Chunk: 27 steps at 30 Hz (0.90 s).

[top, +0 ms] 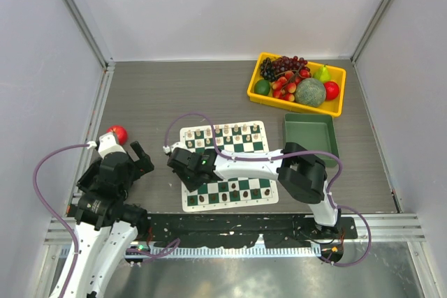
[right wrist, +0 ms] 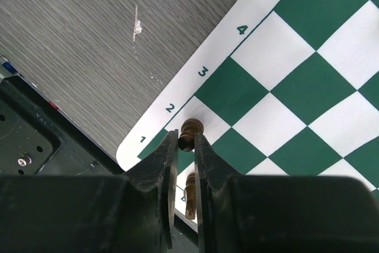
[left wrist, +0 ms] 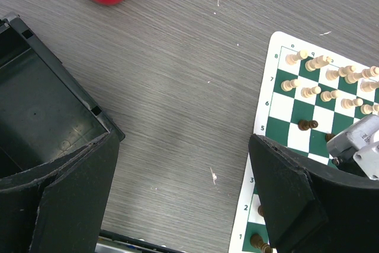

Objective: Set up the chess pieces on the board

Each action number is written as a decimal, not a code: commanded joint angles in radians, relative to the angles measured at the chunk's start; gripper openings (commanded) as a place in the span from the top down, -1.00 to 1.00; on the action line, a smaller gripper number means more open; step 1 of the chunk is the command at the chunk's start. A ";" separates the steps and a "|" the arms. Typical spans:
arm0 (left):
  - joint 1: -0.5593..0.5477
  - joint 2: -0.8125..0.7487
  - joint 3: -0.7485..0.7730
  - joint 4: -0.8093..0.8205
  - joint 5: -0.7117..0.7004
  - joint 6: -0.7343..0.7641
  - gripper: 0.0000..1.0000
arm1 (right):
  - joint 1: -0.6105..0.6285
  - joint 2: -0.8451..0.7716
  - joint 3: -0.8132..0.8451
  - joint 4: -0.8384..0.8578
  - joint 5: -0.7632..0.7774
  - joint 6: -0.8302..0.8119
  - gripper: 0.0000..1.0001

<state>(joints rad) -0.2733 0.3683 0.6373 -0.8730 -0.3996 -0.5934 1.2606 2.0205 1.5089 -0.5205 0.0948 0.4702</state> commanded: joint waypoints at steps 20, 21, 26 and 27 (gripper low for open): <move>0.005 0.001 -0.002 0.023 -0.004 0.001 -0.98 | 0.002 -0.038 0.010 0.024 0.013 0.004 0.25; 0.005 0.000 -0.002 0.023 -0.004 0.001 -0.98 | 0.000 -0.057 0.011 0.024 0.023 0.002 0.23; 0.003 0.000 -0.002 0.023 -0.002 0.001 -0.98 | -0.038 -0.149 -0.003 0.030 0.065 0.002 0.13; 0.005 -0.002 -0.001 0.025 -0.002 0.001 -0.98 | -0.044 -0.157 -0.015 0.036 0.089 0.004 0.13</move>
<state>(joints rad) -0.2733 0.3683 0.6373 -0.8730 -0.3996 -0.5934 1.2469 2.0037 1.5021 -0.5167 0.1108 0.4732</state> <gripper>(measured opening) 0.991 0.430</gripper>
